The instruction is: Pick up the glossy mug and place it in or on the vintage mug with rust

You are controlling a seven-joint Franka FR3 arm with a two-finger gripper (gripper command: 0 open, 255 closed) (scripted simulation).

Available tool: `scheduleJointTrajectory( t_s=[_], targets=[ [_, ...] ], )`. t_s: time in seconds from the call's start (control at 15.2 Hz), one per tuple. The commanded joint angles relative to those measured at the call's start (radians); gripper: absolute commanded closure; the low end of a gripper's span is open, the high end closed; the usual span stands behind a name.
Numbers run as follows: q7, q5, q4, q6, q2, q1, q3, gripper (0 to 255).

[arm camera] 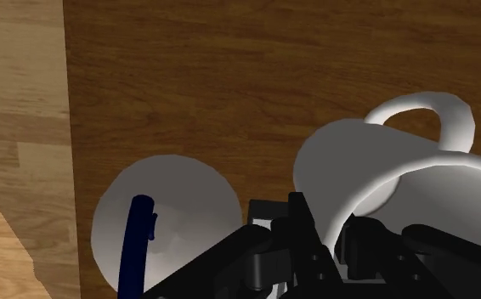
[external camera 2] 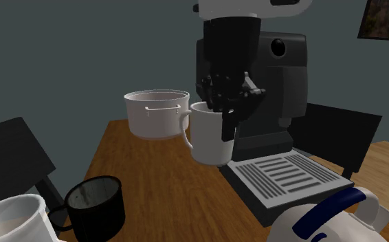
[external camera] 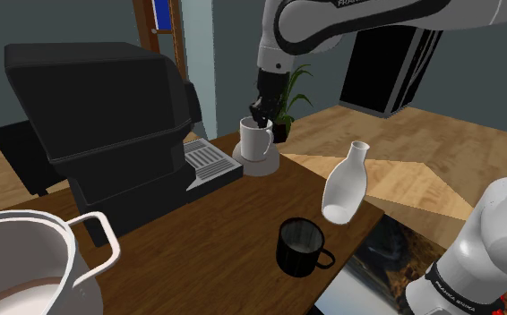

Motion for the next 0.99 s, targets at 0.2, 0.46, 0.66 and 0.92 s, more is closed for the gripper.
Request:
scheduleJointTrajectory(
  t_s=[0.2, 0.46, 0.66, 0.92],
  targets=[
    [0.032, 0.031, -0.184, 0.010, -0.178, 0.023, 0.021, 255],
    [0.064, 0.060, -0.309, -0.002, -0.320, 0.049, 0.042, 255],
    [0.091, 0.085, -0.390, -0.022, -0.425, 0.072, 0.060, 255],
    [0.134, 0.122, -0.482, -0.063, -0.563, 0.108, 0.087, 255]
  ],
)
